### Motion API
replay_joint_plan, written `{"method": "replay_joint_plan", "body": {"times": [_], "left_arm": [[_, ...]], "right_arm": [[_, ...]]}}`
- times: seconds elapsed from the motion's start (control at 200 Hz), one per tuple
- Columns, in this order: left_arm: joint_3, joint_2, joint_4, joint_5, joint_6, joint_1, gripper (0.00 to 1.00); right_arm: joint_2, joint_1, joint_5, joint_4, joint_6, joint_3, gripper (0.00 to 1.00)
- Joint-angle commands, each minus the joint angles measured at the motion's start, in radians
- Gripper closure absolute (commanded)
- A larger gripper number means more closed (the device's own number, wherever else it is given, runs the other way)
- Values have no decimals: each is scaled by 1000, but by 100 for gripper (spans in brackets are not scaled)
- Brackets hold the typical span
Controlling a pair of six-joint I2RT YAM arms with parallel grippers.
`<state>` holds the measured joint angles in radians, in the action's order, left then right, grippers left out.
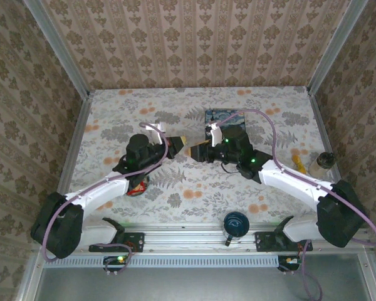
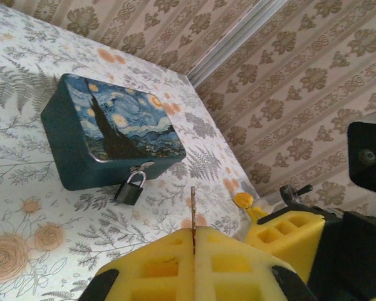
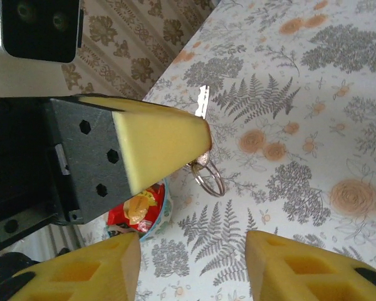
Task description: Unlock the padlock with the key
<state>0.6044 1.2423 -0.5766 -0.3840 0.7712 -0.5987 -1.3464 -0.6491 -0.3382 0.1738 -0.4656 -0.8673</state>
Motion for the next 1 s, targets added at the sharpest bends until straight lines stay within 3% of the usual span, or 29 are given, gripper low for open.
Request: {"method": "replay_joint_plan", "body": {"times": [0.0, 0.67, 0.995], "left_arm": [[-2, -3, -60, -72, 17, 14, 100], [18, 12, -75, -205, 50, 51, 100], [35, 28, -75, -294, 64, 54, 100]], "right_arm": [[-18, -7, 1, 27, 51, -43, 55], [-79, -43, 104, -59, 204, -103, 63], [-67, -48, 134, -7, 234, -71, 68]]}}
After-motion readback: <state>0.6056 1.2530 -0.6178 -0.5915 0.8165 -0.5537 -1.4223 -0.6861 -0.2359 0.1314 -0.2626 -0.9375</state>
